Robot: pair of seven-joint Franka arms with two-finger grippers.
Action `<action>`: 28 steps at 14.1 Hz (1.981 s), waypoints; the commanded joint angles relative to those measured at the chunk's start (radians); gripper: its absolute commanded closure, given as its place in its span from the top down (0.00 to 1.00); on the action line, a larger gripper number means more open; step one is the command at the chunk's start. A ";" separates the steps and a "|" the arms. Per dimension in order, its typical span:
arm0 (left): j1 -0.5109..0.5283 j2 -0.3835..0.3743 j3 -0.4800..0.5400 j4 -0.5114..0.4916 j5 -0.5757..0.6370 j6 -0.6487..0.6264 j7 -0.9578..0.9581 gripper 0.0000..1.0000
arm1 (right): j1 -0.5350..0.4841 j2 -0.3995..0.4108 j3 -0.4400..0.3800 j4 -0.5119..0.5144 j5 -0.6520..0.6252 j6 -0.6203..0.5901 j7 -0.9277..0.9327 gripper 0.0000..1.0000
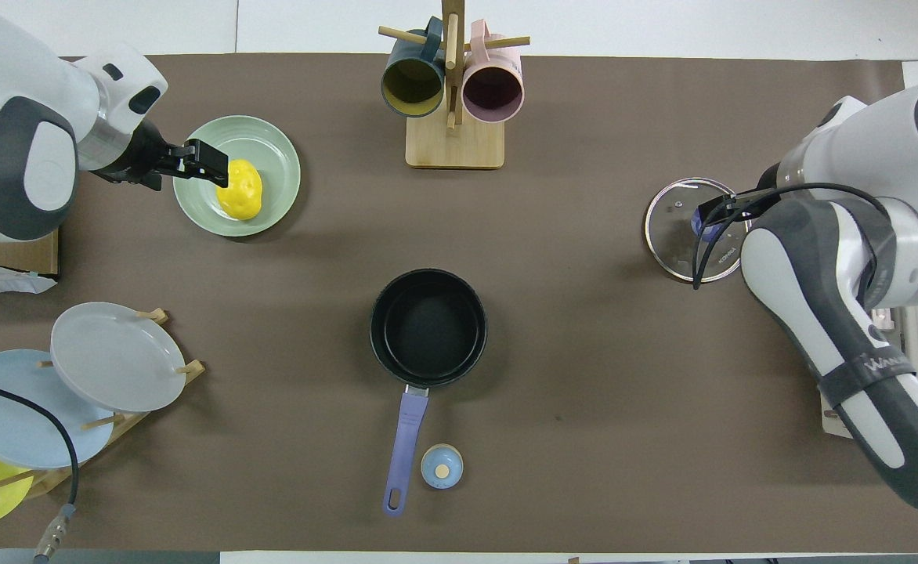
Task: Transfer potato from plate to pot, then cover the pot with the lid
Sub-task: 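Grasp the yellow potato with the left gripper while the right gripper grasps the lid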
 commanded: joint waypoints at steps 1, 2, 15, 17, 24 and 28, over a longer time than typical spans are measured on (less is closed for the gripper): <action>-0.046 0.071 0.012 0.020 0.045 0.085 -0.017 1.00 | -0.001 0.036 0.002 -0.036 0.013 0.068 -0.031 1.00; -0.047 0.101 0.010 0.022 0.077 0.101 -0.017 1.00 | 0.001 0.056 0.002 -0.036 0.012 0.087 -0.035 1.00; -0.048 0.181 0.017 -0.049 0.137 0.259 -0.103 1.00 | -0.015 0.120 0.000 -0.027 0.013 0.145 -0.129 0.95; -0.047 0.179 0.017 -0.061 0.137 0.284 -0.138 1.00 | -0.015 0.120 0.000 -0.027 0.015 0.145 -0.128 0.91; -0.050 0.178 0.020 -0.090 0.140 0.317 -0.154 0.93 | -0.013 0.123 0.000 -0.027 0.033 0.147 -0.129 0.85; -0.047 0.176 0.020 -0.060 0.144 0.269 -0.151 0.03 | -0.013 0.123 0.000 -0.035 0.033 0.173 -0.132 0.84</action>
